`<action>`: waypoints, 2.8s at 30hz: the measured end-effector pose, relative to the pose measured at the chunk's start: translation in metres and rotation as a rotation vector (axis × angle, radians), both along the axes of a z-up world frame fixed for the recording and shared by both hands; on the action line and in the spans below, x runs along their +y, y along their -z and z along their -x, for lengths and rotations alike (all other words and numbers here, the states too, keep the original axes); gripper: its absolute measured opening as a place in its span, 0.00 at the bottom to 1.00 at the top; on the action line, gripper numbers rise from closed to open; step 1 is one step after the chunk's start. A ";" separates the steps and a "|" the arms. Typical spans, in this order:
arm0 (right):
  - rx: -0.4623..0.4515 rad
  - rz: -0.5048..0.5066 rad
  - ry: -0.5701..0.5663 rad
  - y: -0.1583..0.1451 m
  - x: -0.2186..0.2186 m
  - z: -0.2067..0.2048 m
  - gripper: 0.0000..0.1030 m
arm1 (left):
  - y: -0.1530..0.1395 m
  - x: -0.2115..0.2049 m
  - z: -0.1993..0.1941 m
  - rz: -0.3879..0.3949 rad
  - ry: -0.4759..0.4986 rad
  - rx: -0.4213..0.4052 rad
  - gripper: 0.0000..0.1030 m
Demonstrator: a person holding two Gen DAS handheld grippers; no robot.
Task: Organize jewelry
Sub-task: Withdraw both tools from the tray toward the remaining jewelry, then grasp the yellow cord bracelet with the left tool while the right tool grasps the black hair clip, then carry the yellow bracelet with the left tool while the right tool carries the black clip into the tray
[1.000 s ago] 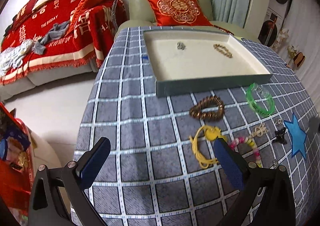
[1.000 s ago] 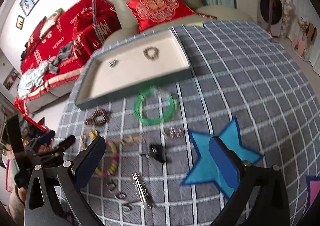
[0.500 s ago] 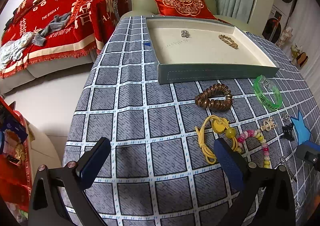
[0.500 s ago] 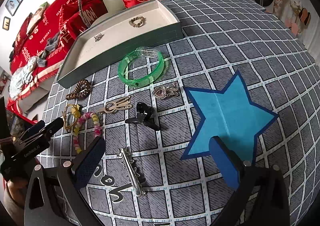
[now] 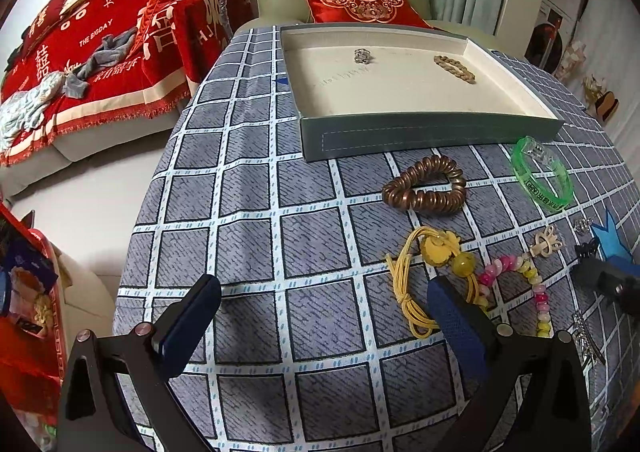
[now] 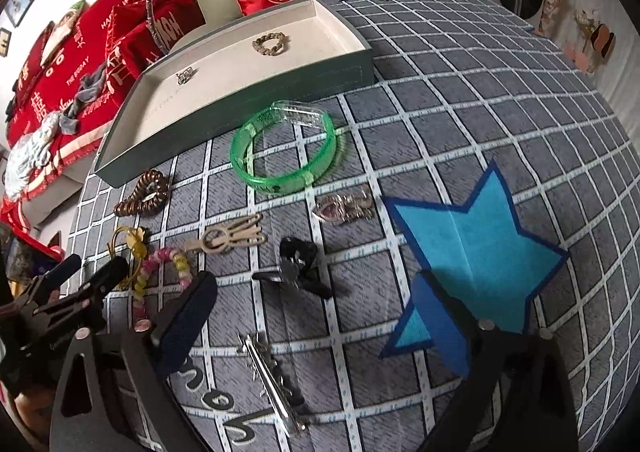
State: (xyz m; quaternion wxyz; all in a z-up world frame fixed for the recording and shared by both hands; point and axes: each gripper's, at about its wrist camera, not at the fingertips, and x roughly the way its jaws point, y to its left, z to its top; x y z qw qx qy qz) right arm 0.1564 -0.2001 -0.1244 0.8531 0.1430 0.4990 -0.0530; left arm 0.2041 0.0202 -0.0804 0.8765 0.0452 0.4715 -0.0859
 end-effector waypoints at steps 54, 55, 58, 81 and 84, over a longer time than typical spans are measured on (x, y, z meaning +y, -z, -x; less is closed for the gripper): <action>-0.131 -0.111 -0.049 -0.063 -0.021 0.003 0.38 | -0.107 -0.011 0.016 0.233 0.218 -0.158 0.20; -0.135 -0.115 -0.053 -0.067 -0.022 0.000 0.38 | -0.109 -0.012 0.013 0.236 0.218 -0.161 0.20; -0.156 -0.117 -0.063 -0.079 -0.027 -0.013 0.38 | -0.117 -0.016 0.000 0.235 0.216 -0.178 0.20; -0.168 -0.094 -0.142 -0.091 -0.029 -0.170 0.38 | -0.112 -0.043 -0.136 0.198 0.139 -0.176 0.20; -0.155 -0.088 -0.140 -0.081 -0.030 -0.187 0.38 | -0.096 -0.045 -0.155 0.187 0.122 -0.148 0.20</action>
